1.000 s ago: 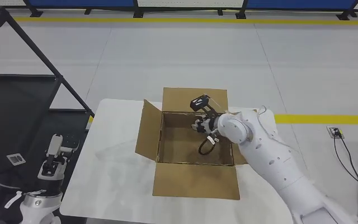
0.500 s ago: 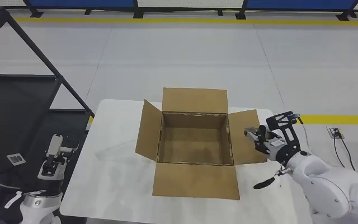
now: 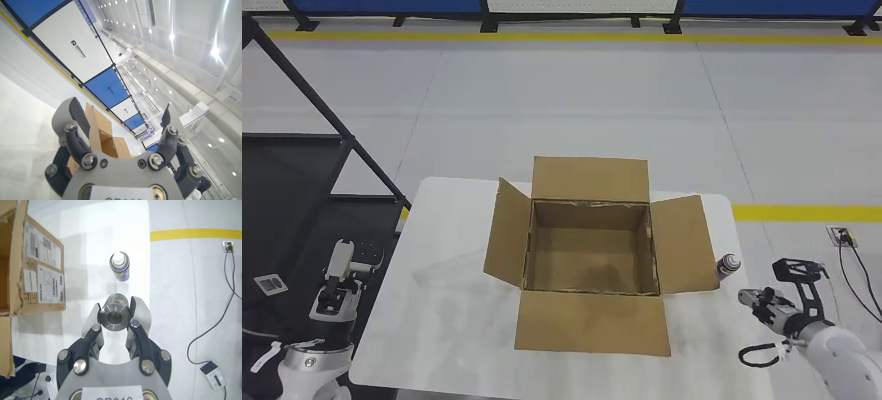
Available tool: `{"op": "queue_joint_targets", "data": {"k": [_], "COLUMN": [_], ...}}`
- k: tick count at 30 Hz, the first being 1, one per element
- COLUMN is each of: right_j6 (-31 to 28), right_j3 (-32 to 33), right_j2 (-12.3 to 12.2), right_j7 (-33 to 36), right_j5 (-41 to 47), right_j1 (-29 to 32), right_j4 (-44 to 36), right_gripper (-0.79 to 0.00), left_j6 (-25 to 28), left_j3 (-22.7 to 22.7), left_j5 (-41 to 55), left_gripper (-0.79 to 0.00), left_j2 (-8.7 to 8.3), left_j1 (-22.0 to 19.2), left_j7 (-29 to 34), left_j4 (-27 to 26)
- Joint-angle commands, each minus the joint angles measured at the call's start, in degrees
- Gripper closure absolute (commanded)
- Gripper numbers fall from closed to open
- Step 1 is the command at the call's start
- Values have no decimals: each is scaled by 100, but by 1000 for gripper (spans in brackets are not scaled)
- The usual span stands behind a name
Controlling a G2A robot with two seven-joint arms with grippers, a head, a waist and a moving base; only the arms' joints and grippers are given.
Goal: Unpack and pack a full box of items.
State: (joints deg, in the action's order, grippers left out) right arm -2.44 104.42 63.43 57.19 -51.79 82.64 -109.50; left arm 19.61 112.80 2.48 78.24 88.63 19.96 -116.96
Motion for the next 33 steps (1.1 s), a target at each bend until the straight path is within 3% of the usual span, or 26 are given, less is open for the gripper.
{"op": "queue_joint_targets", "data": {"k": [1, 6, 15, 23, 24, 26, 27, 32, 33], "right_j6": [-118, -226, 144, 264, 293, 322, 346, 395, 407], "right_j3": [-191, -642, -1192, -1500, -1524, -1571, -1583, -1618, -1620], "right_j2": [-14, -26, -24, -6, -4, -2, -1, -4, -4], "right_j7": [117, 165, 397, 372, 384, 385, 382, 375, 374], "right_j5": [-105, -303, -773, -838, -851, -861, -860, -836, -819], "right_j1": [-184, -649, -1372, -1668, -1700, -1749, -1764, -1781, -1772], "right_j4": [263, 892, 1730, 2133, 2171, 2217, 2236, 2258, 2255], "right_gripper": [0, 0, 0, 0, -40, -271, -329, -431, -422], "left_j6": [0, 0, 0, 0, 0, 0, 0, 0, 0], "left_j3": [0, 0, 0, 0, 0, 0, 0, 0, 0], "left_j5": [0, 0, 0, 0, 0, 0, 0, 0, 0], "left_gripper": [-785, -785, -785, -785, -785, -785, -785, -785, -785], "left_j2": [0, 0, 0, 0, 0, 0, 0, 0, 0], "left_j1": [0, 0, 0, 0, 0, 0, 0, 0, 0], "left_j7": [0, 0, 0, 0, 0, 0, 0, 0, 0], "left_j4": [0, 0, 0, 0, 0, 0, 0, 0, 0]}}
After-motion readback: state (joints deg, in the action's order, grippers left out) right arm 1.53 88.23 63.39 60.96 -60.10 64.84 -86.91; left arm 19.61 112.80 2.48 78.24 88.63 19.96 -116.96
